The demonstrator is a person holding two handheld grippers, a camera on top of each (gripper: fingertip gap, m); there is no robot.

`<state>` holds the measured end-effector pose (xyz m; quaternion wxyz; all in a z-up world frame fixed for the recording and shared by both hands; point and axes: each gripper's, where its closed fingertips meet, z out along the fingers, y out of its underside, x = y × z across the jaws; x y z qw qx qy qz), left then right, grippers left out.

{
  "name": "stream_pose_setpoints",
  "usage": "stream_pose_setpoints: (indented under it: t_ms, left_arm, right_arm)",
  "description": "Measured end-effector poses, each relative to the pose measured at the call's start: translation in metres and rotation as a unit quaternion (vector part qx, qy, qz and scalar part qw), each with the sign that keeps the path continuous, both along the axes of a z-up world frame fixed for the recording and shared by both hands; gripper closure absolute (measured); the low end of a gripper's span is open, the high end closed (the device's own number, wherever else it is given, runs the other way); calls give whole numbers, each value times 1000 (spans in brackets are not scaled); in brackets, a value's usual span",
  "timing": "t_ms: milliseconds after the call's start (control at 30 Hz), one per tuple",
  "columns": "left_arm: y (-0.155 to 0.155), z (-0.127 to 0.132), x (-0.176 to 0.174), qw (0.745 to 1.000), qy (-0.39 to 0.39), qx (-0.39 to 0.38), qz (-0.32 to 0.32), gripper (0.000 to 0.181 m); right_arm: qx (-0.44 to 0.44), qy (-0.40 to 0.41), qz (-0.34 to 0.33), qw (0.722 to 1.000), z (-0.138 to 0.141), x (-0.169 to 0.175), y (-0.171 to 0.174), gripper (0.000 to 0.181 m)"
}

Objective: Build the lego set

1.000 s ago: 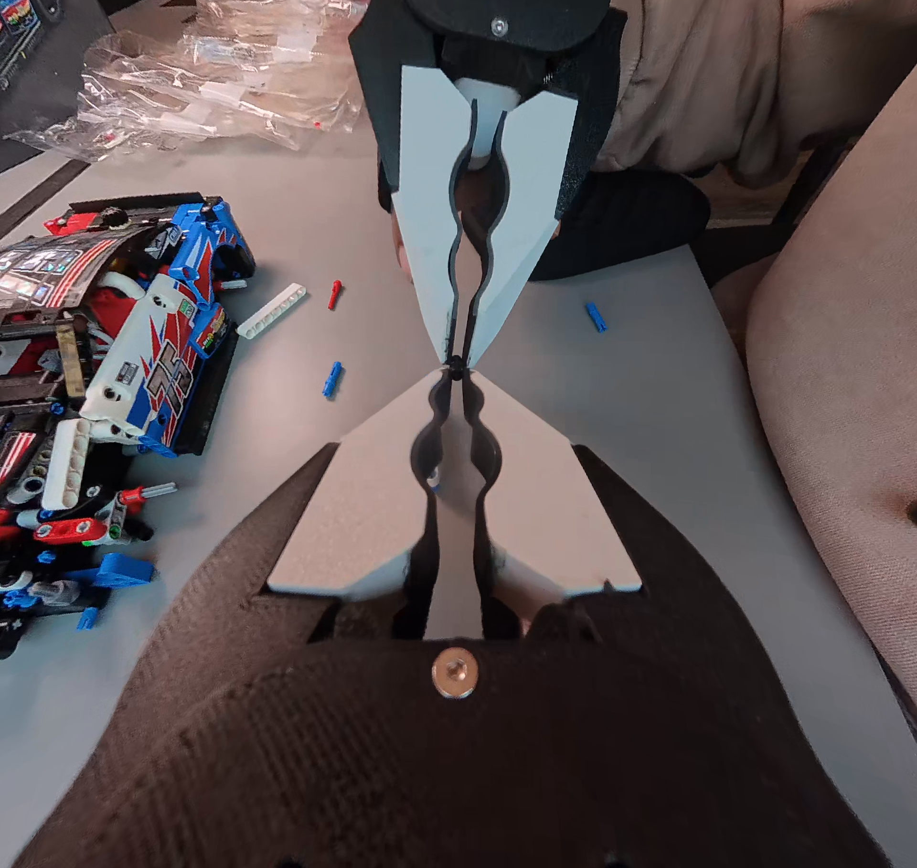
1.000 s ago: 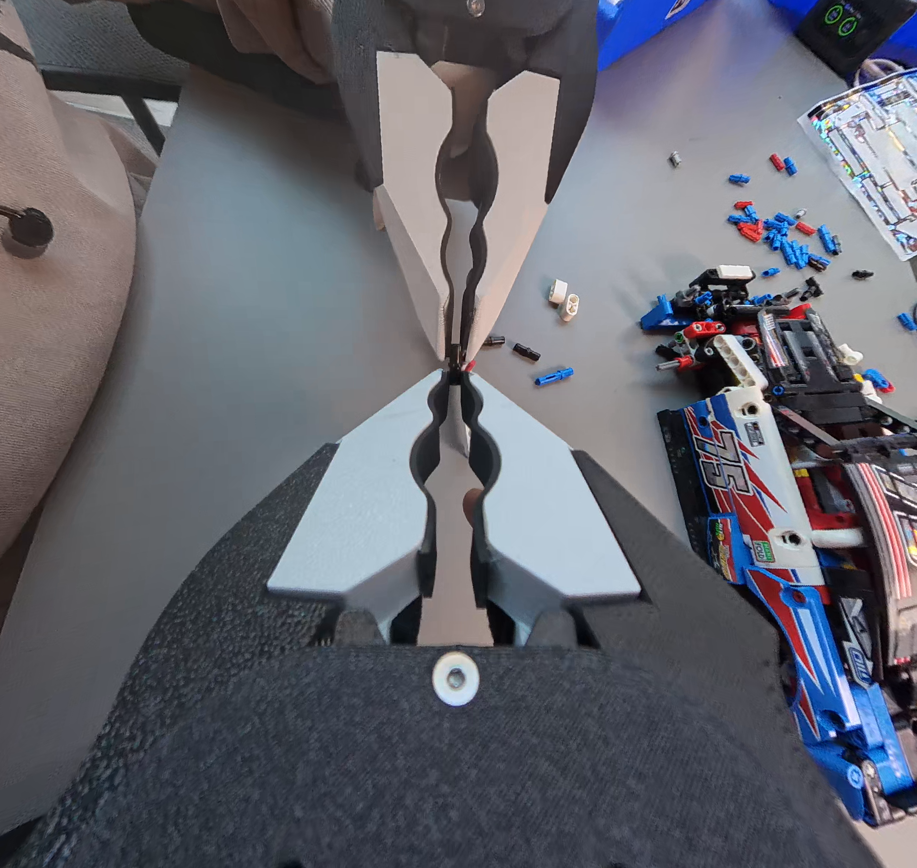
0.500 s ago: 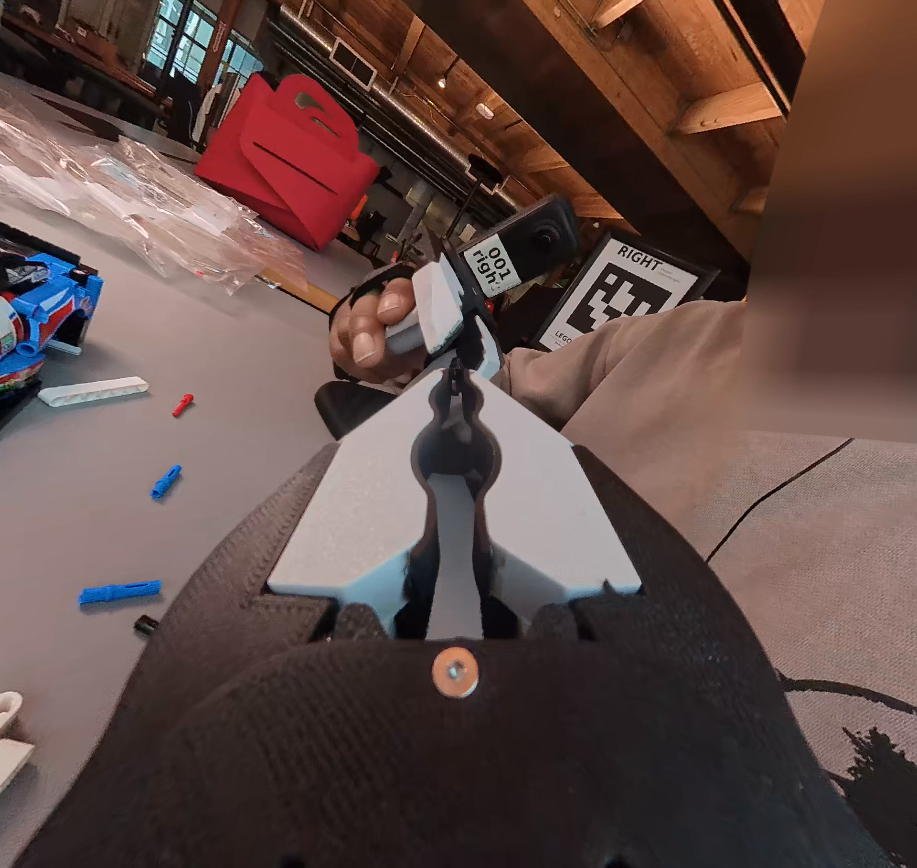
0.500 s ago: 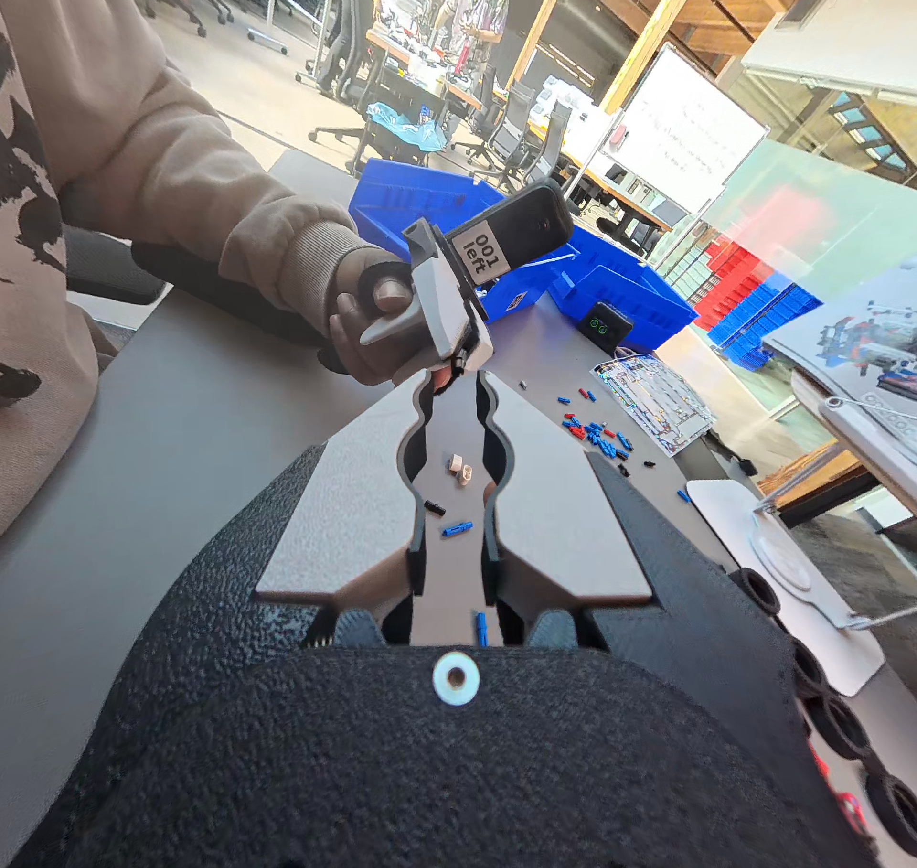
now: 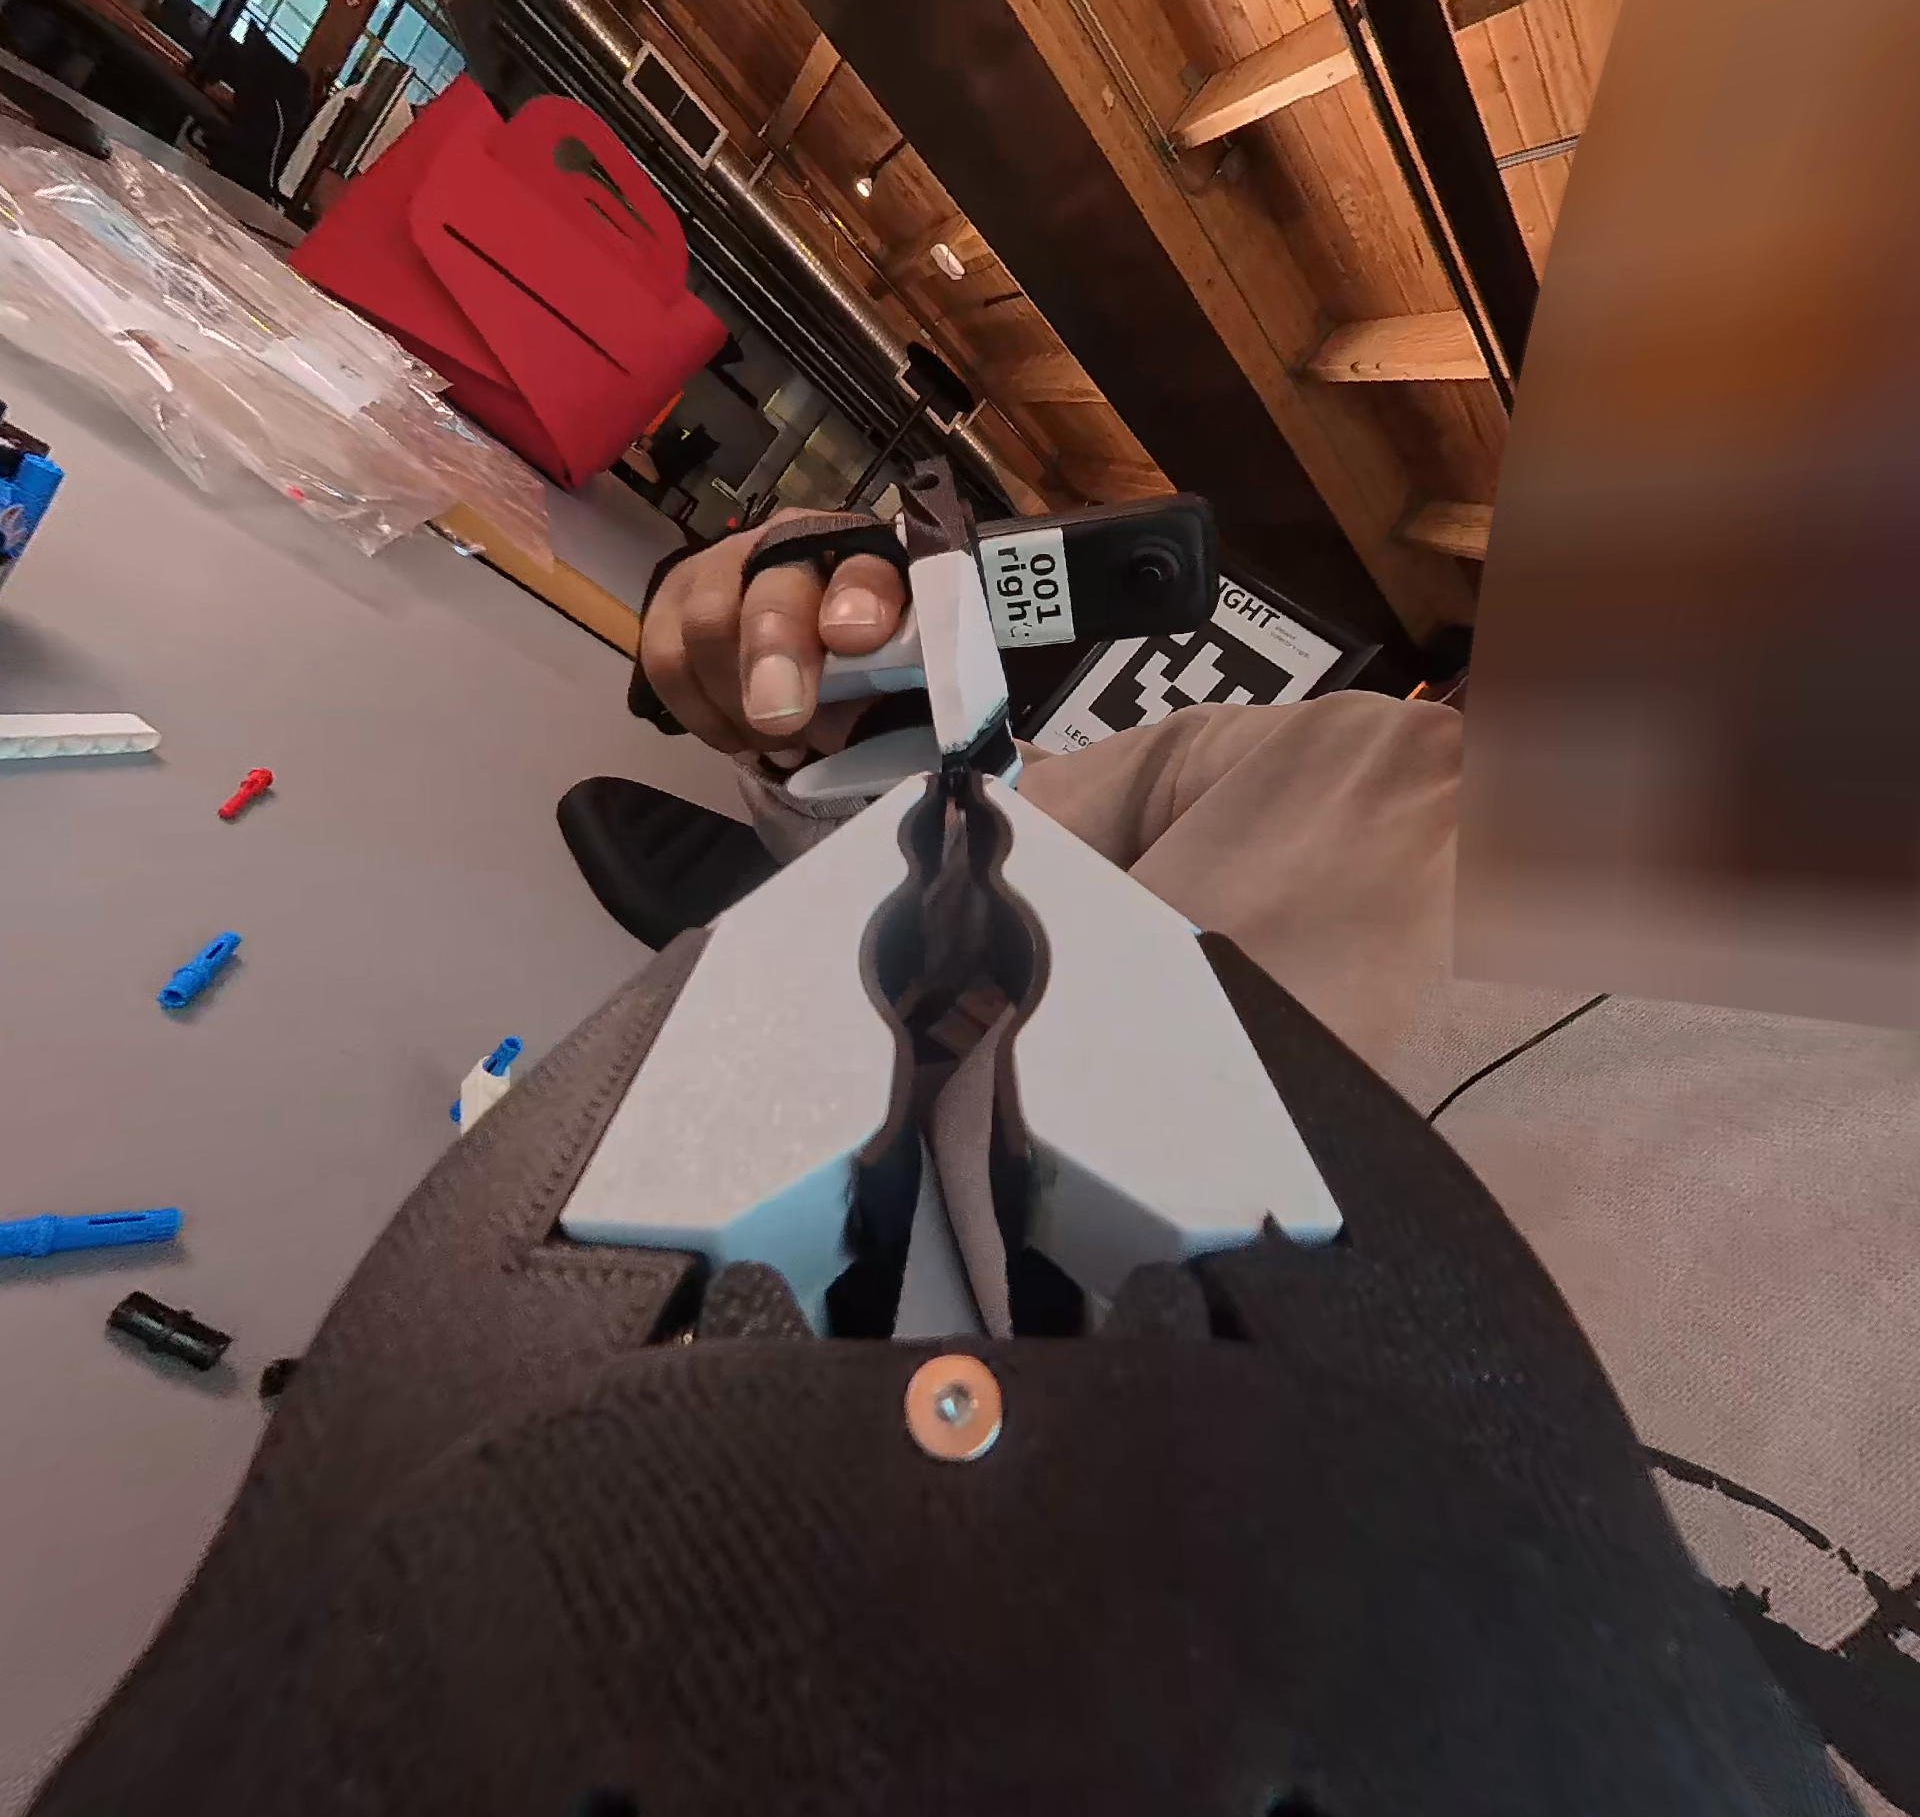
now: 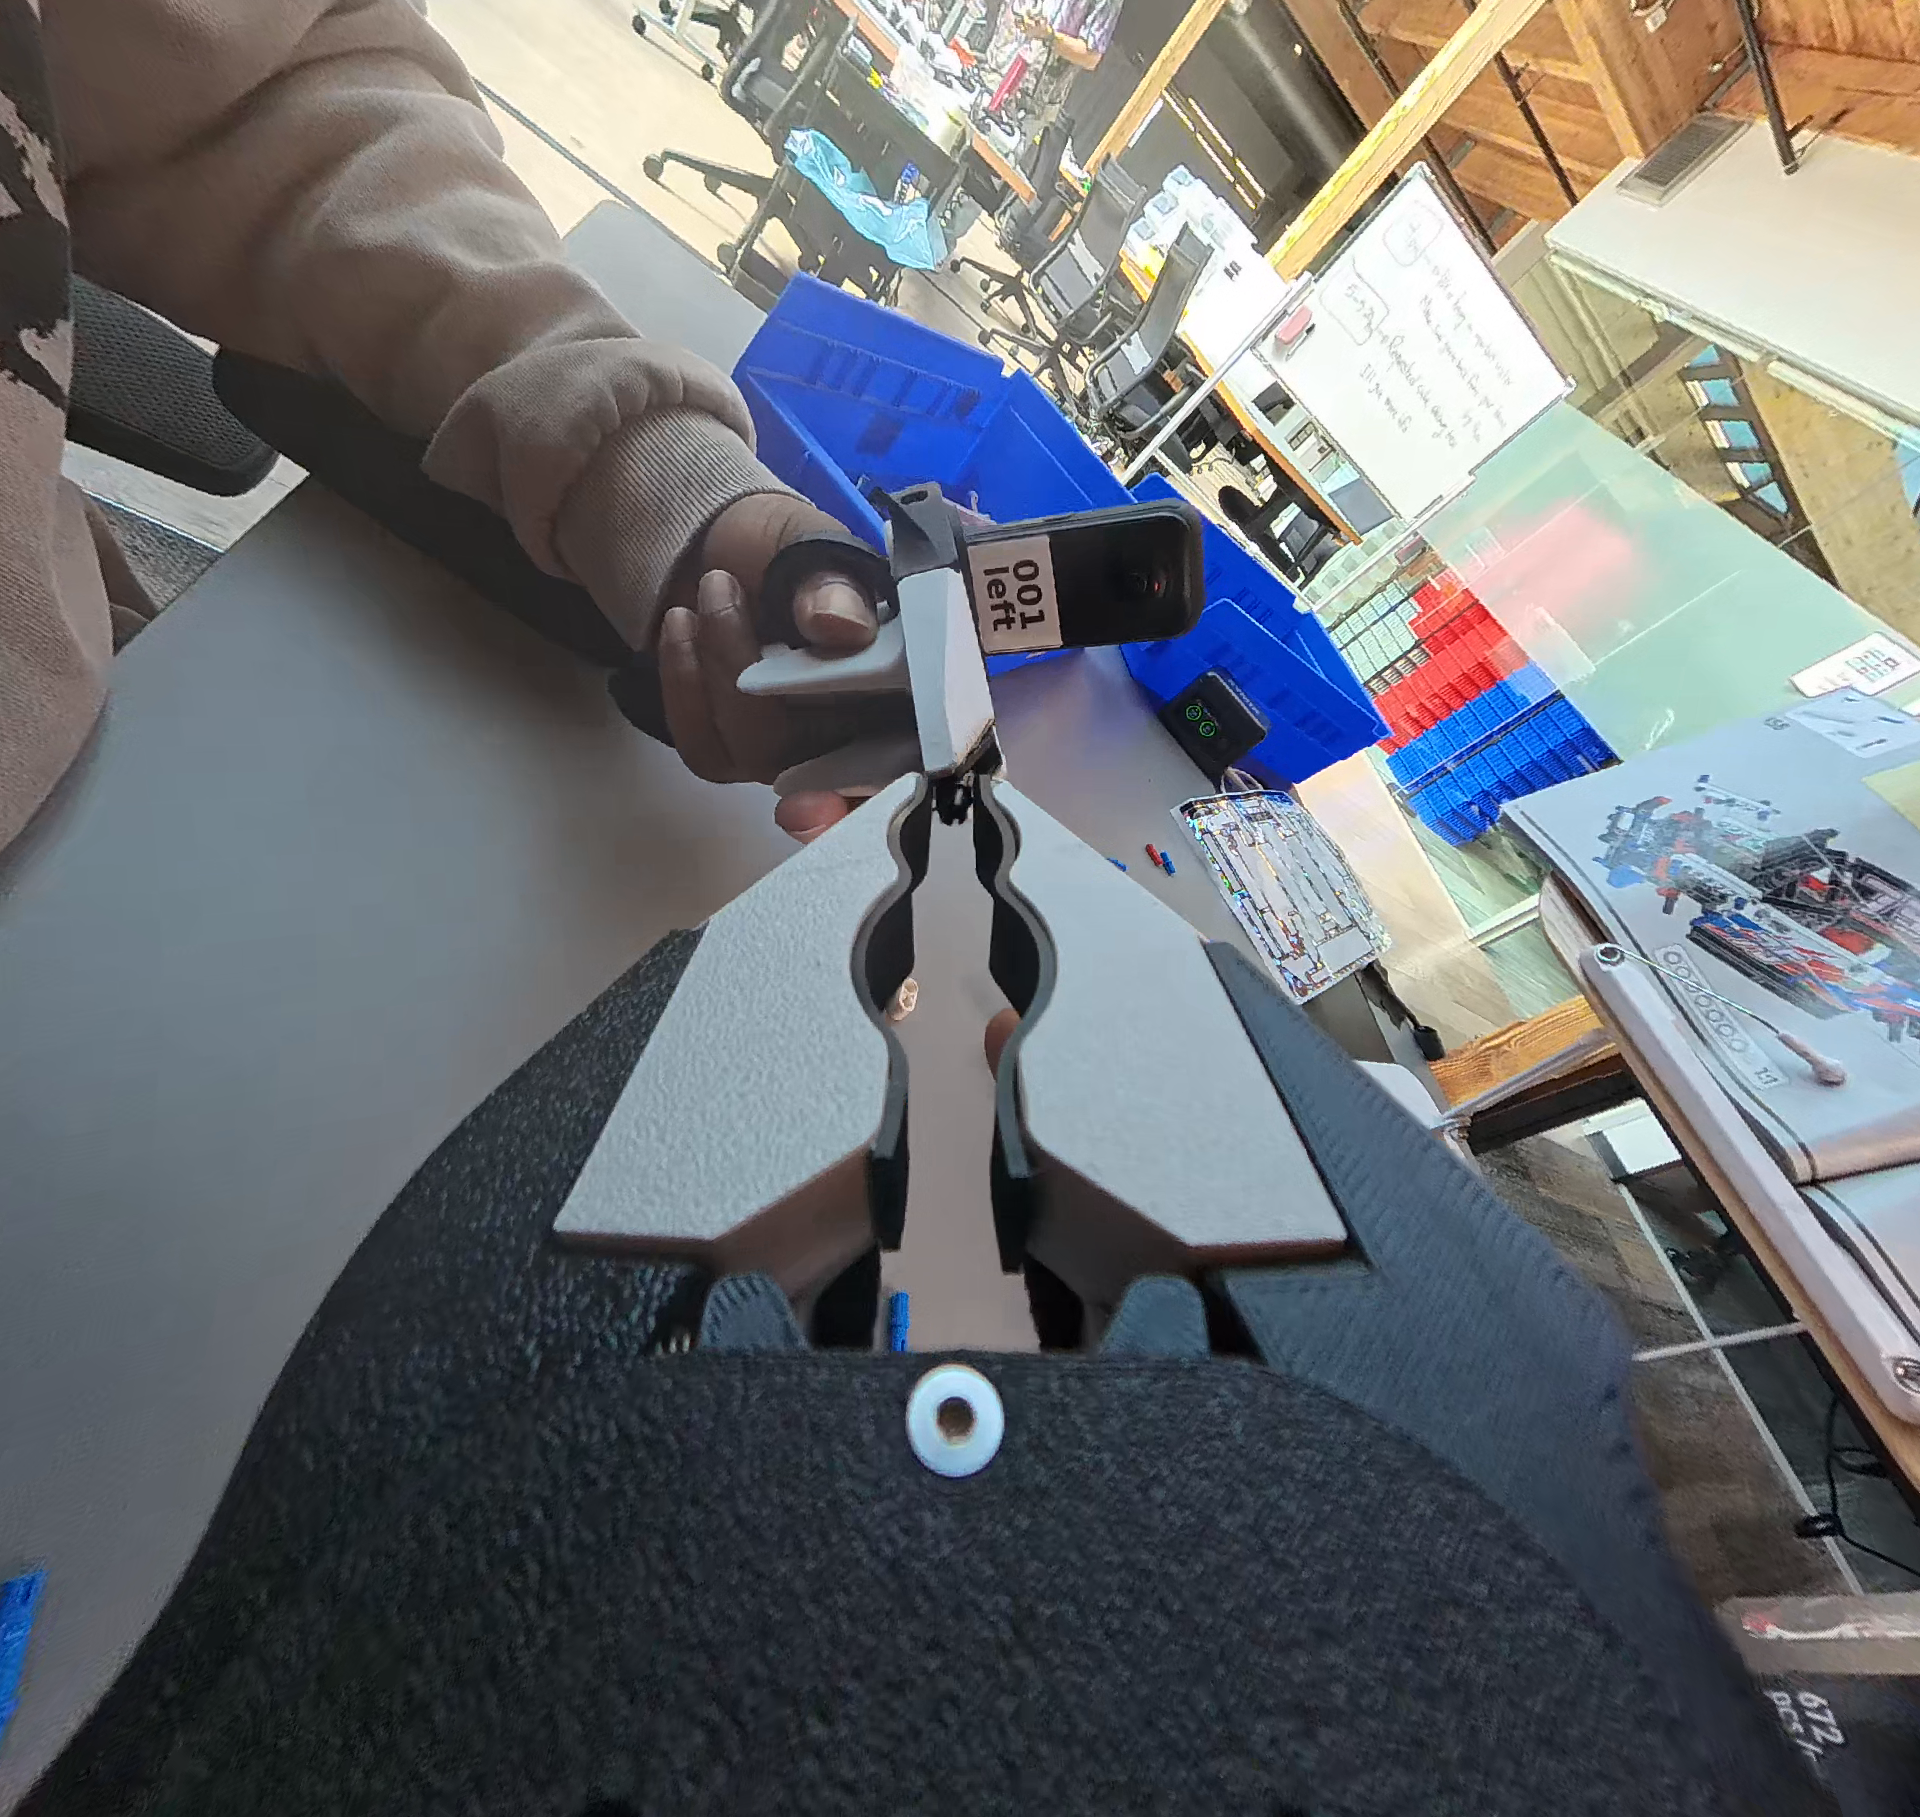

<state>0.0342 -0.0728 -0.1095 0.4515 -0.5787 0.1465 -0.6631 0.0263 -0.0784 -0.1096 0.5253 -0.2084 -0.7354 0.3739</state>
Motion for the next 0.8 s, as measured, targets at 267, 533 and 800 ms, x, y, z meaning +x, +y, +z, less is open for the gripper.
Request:
stream_pose_setpoints:
  t_ms: [267,533,800]
  left_arm:
    - [-5,4,2,999,-25,-13,-28,180]
    - [13,-35,-10,975,204,36,77,162]
    - [15,-138,-9,820,561,90,69,158]
  right_arm:
    - [25,5,12,1000,5,2,-4,178]
    - [-89,-139,-17,986,-15,0,19,179]
    - [-124,-355,-62,924,-89,6,33,179]
